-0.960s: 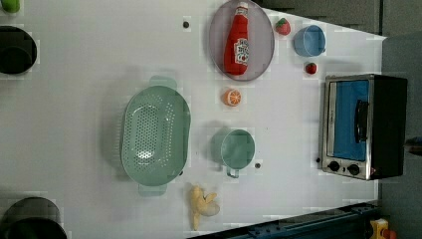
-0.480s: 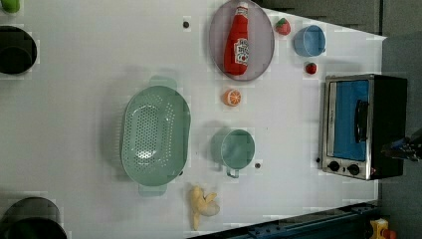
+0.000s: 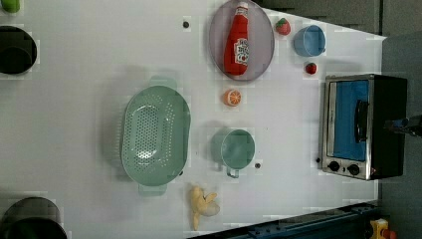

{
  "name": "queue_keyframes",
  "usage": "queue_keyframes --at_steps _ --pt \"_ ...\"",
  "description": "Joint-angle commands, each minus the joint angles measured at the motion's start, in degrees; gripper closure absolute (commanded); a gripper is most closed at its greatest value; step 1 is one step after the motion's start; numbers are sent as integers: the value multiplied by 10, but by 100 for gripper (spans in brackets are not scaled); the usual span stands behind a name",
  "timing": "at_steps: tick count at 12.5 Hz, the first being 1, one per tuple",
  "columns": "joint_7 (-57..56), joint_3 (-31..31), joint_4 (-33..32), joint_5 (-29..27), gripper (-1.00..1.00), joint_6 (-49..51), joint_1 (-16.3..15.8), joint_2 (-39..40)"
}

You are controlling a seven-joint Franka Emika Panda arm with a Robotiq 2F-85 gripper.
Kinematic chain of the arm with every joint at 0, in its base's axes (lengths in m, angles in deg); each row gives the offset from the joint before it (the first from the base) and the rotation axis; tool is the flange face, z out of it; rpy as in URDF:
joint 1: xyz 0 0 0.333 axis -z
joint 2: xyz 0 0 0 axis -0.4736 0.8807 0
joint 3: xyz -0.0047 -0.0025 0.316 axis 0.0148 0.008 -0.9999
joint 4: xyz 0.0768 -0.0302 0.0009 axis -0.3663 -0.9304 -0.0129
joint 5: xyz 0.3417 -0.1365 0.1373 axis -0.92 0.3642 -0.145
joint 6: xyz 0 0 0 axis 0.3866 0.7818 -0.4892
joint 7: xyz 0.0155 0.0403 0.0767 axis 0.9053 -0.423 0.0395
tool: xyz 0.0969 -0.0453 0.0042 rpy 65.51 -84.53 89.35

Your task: Flap open oven.

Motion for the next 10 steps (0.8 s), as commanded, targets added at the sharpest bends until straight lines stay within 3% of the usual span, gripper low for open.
queue_keyframes --at_steps 1,10 --pt "-154 41 -28 13 65 -53 16 32" --pt "-218 110 -31 22 65 -208 24 154"
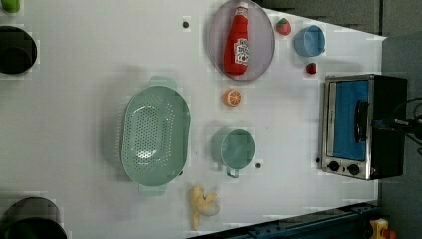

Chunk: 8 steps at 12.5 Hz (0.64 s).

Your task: Flap open oven.

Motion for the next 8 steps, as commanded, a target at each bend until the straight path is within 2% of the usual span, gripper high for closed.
queue_keyframes --at_steps 1,8 --pt "-52 7 0 0 65 -30 3 11" --pt "-63 4 -1 0 65 -66 1 65"
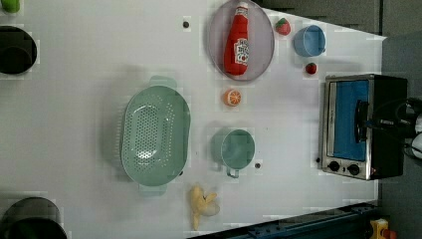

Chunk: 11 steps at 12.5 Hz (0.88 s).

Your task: Flap open oven.

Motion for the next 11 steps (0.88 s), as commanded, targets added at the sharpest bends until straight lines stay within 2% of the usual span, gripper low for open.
queue_keyframes --at_steps 1,3,5,8,11 --pt "-27 -9 5 1 65 -10 -2 14" --pt "-24 -14 5 16 65 -8 -7 16" --pt "-5 -20 5 67 65 -4 -16 17" --pt "99 -30 5 153 65 16 -35 20" --pt "172 -47 4 207 65 37 -49 27"
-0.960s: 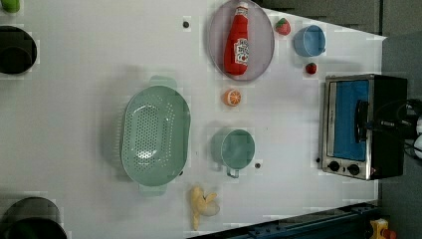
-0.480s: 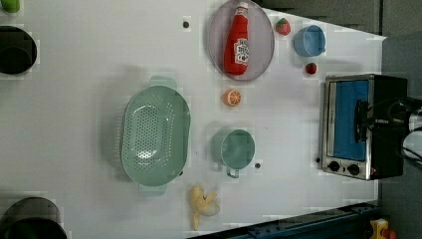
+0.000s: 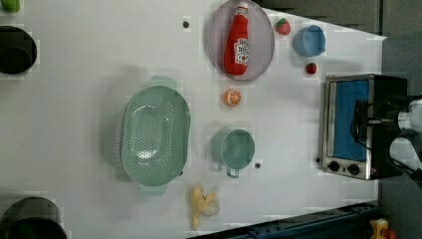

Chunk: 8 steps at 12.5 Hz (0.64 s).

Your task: Flap open oven.

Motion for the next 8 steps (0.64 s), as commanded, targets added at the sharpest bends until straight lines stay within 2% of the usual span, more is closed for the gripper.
queue_keyframes --at_steps 1,8 --pt "106 -31 0 40 65 20 -31 6" --pt "252 -82 1 152 65 68 -69 51"
